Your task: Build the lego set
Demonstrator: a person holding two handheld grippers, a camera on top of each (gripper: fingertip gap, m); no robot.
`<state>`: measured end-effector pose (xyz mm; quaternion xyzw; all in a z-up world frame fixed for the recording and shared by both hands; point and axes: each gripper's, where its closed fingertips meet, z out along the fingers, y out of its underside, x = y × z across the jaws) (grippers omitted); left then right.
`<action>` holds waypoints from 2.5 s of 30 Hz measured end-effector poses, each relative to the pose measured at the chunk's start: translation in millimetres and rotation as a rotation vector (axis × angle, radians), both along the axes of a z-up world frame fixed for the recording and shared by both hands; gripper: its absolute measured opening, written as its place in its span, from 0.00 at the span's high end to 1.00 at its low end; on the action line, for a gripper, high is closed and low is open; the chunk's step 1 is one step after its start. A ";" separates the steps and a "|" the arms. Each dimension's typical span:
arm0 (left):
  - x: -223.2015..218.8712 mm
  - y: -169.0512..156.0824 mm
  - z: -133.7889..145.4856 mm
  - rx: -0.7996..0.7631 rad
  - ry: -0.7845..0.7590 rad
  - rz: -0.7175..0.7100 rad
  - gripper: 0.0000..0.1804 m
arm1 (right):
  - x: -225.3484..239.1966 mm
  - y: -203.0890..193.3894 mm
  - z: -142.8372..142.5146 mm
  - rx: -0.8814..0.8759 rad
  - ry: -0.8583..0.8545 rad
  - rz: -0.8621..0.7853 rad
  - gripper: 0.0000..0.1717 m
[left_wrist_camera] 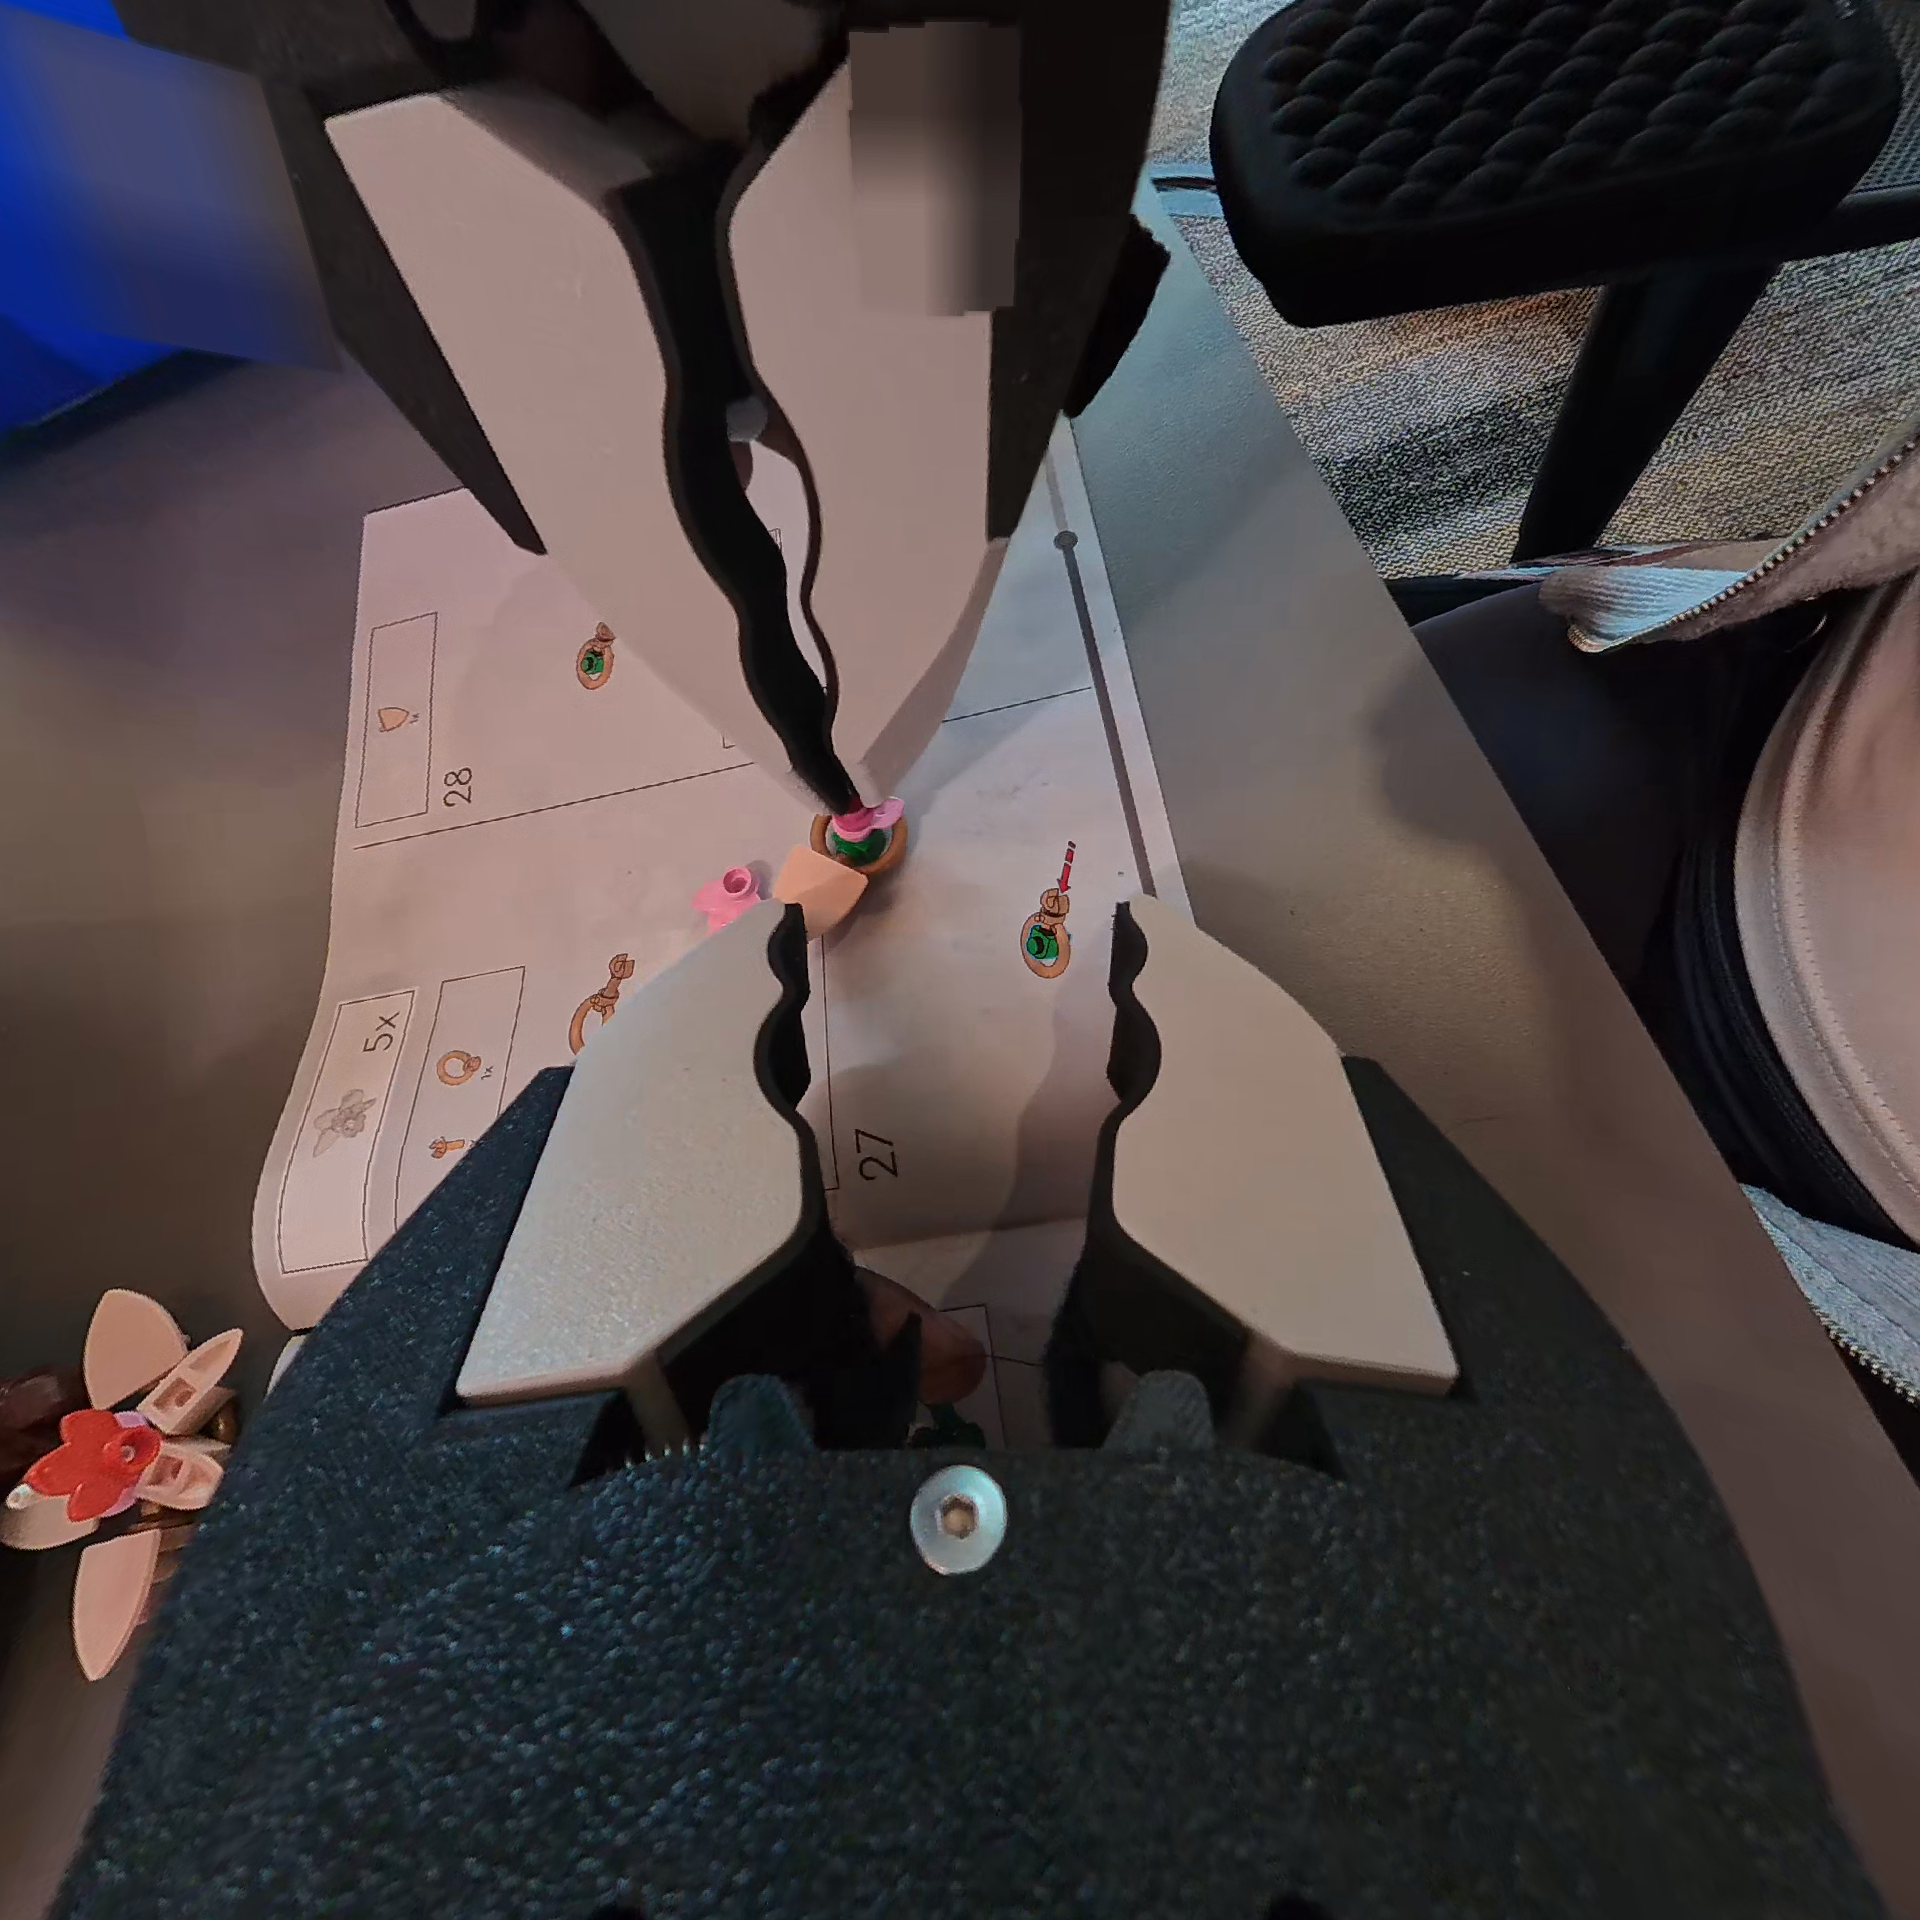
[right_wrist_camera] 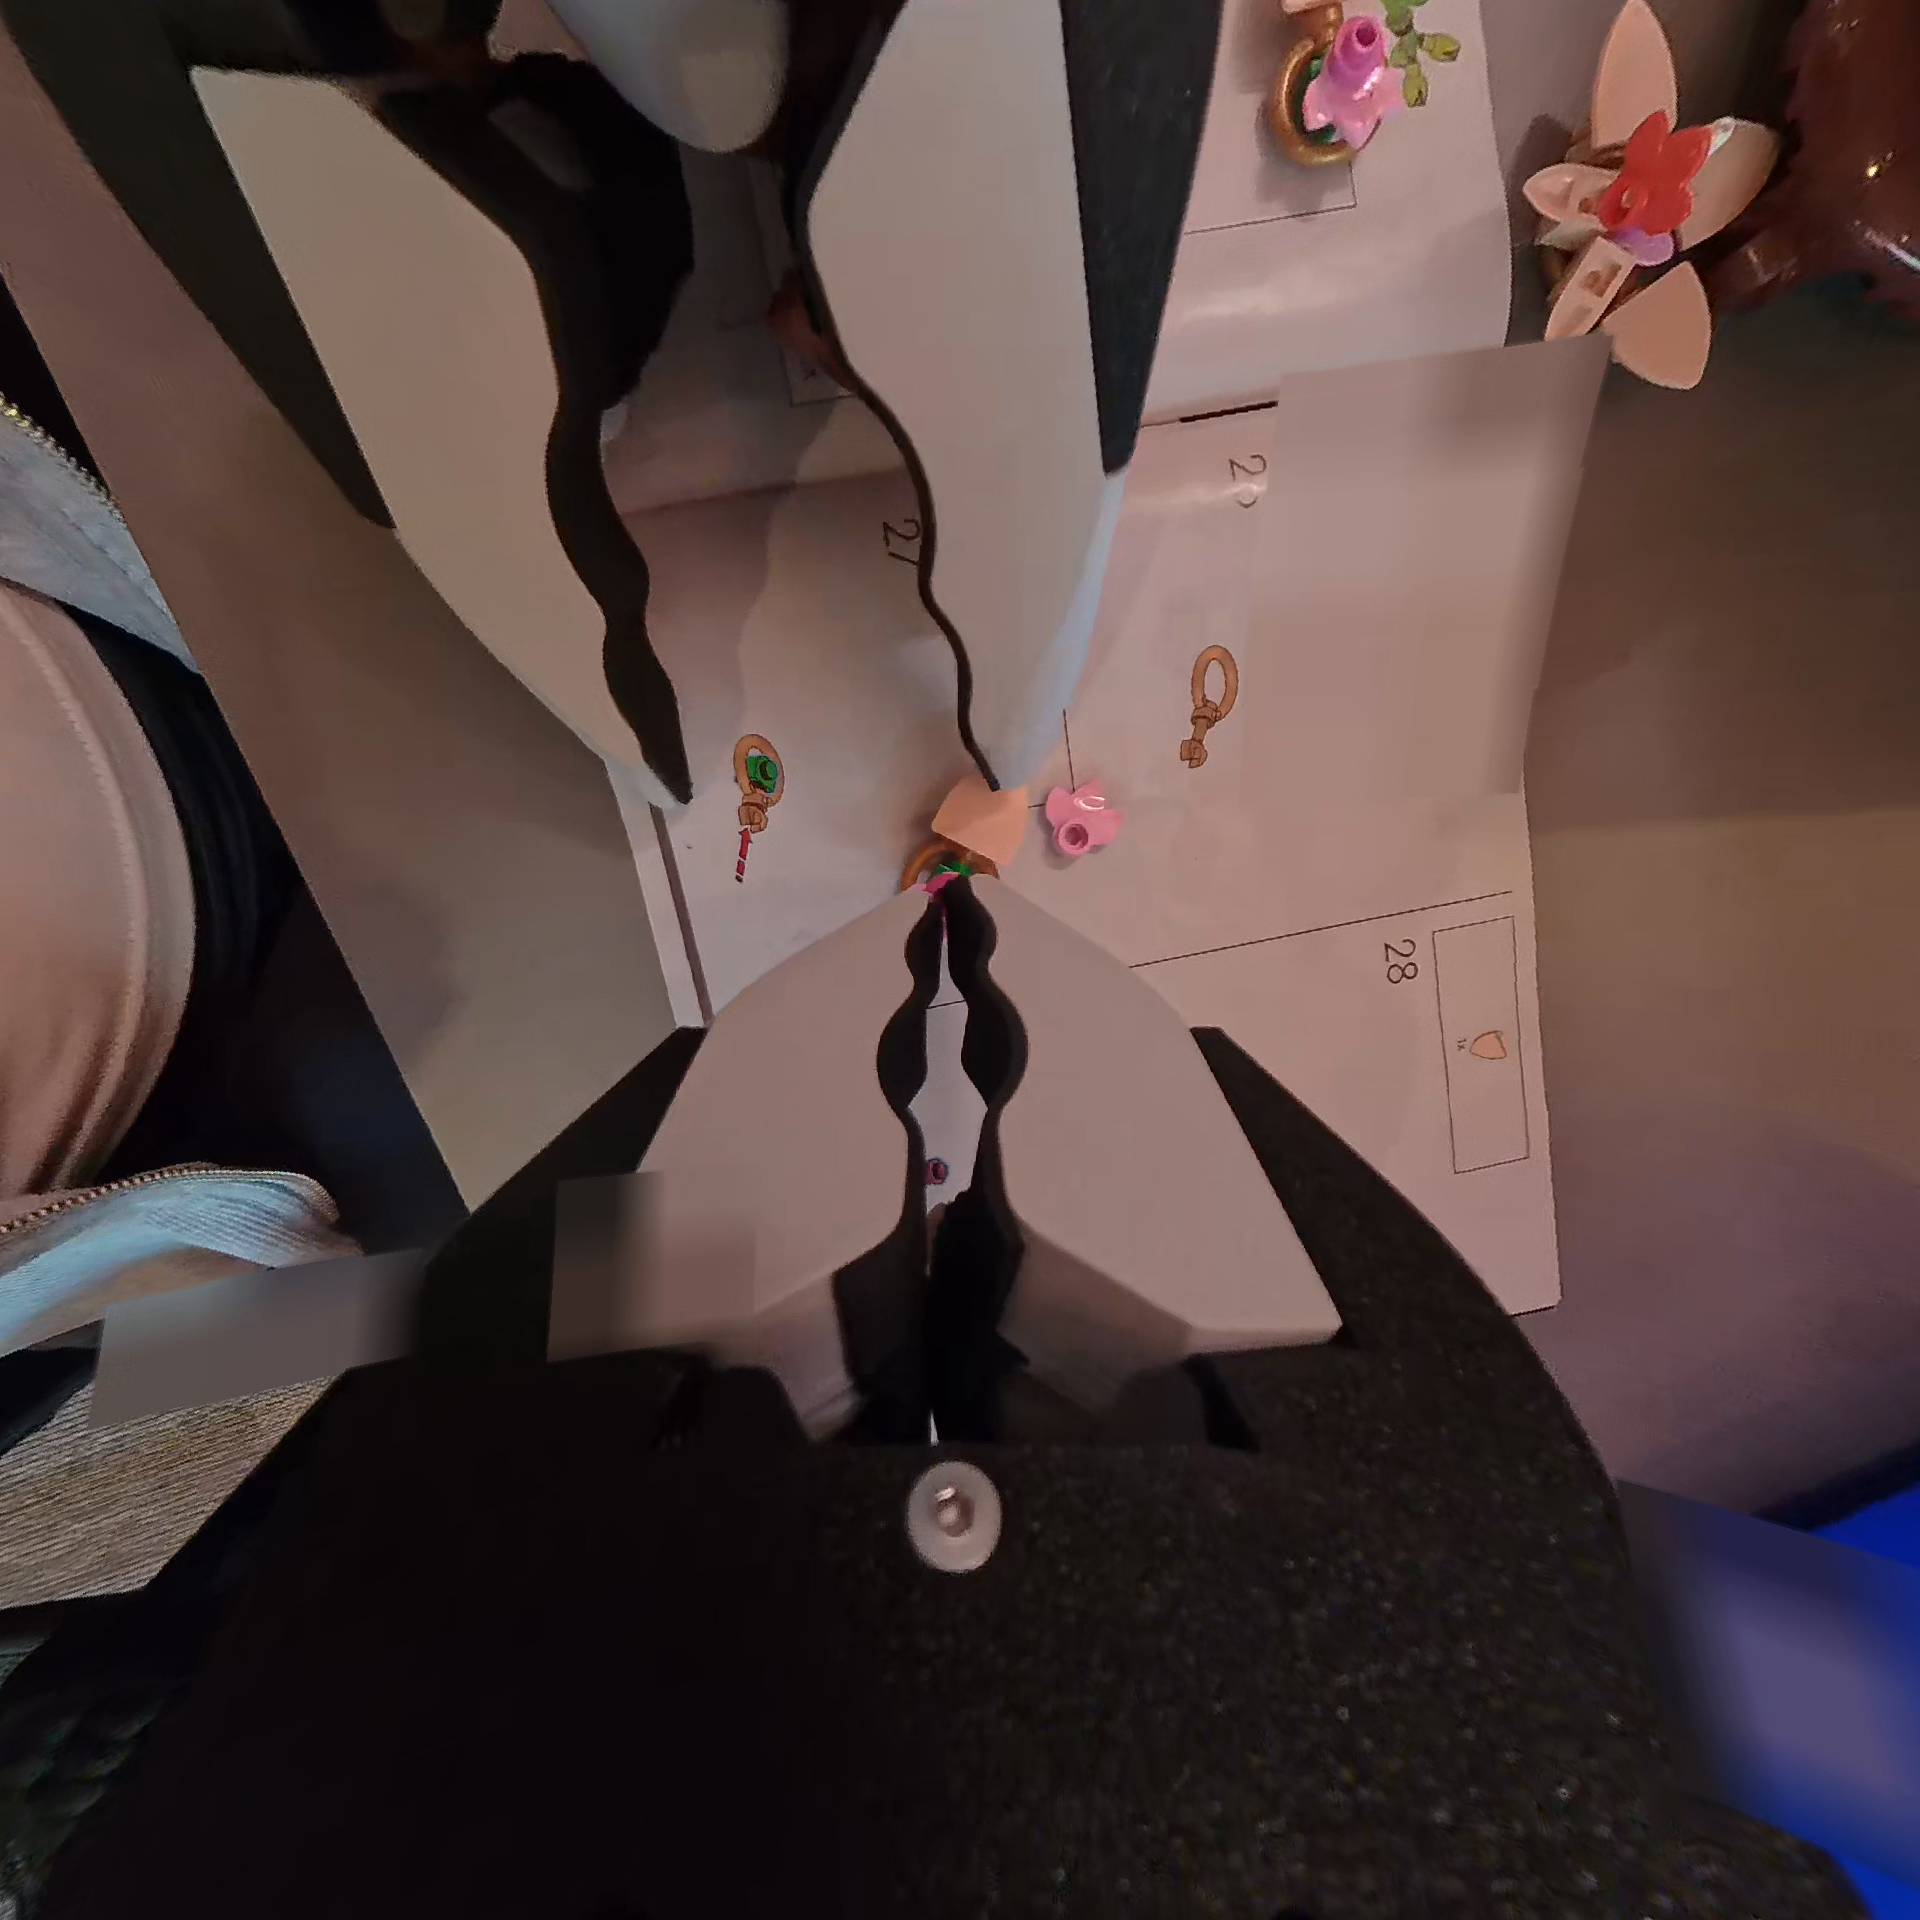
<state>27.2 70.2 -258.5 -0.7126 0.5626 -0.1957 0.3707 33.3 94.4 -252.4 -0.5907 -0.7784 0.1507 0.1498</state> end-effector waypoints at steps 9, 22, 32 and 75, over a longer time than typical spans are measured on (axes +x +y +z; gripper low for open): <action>0.5 -0.2 -0.1 -0.002 -0.004 0.000 0.69 | 0.4 0.4 -0.3 -0.147 -0.068 -0.095 1.00; 1.1 -0.7 0.3 -0.009 -0.015 -0.004 0.69 | 1.4 0.7 -2.0 -0.273 -0.186 -0.196 1.00; 0.9 -0.4 1.0 -0.025 -0.029 -0.001 0.70 | -0.9 1.3 -1.9 -0.290 -0.289 -0.225 1.00; 0.2 -5.5 1.7 -0.064 -0.047 -0.013 0.70 | 1.8 -7.1 3.6 -0.126 -0.141 -0.062 1.00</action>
